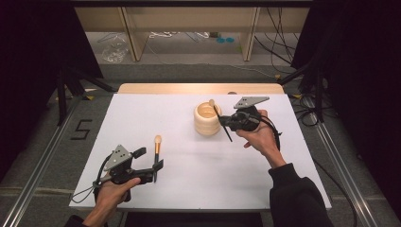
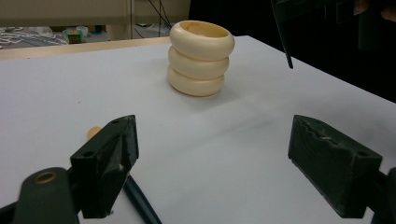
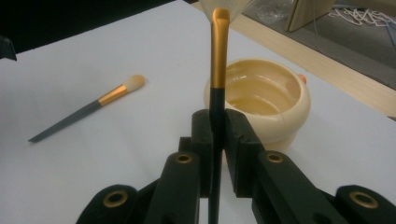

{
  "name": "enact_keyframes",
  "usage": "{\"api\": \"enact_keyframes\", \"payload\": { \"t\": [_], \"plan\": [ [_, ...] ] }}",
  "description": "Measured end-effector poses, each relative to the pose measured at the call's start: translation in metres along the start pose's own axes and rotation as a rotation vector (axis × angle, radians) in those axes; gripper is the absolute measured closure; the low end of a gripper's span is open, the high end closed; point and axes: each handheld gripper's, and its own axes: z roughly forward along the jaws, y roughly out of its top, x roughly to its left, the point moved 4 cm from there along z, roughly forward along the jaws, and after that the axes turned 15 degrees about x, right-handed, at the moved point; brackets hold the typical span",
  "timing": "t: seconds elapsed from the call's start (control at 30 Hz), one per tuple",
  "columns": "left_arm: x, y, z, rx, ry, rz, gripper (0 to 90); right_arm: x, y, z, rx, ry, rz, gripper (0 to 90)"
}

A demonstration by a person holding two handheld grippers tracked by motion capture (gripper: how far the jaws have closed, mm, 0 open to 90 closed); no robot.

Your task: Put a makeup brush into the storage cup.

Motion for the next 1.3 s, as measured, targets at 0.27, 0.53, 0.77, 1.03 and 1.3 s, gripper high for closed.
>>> {"api": "enact_keyframes", "payload": {
  "t": [0.27, 0.53, 0.77, 1.03, 1.3],
  "plan": [
    [0.000, 0.000, 0.000, 0.001, 0.001, 0.001, 16.0, -0.008, 0.013, -0.003, -0.084, -0.023, 0.014, 83.4],
    [0.000, 0.000, 0.000, -0.006, -0.004, 0.000, 16.0, -0.013, 0.025, 0.001, -0.137, -0.024, 0.038, 83.3],
    [0.001, 0.000, 0.000, -0.004, -0.003, -0.002, 16.0, -0.015, 0.036, 0.003, -0.171, -0.028, 0.041, 83.3],
    [0.002, 0.000, 0.000, 0.000, 0.001, -0.006, 16.0, -0.019, 0.043, 0.005, -0.179, -0.030, 0.052, 83.4],
    [0.002, 0.000, 0.000, 0.000, 0.000, -0.006, 16.0, -0.021, 0.052, 0.009, -0.198, -0.016, 0.062, 83.3]
  ]
}}
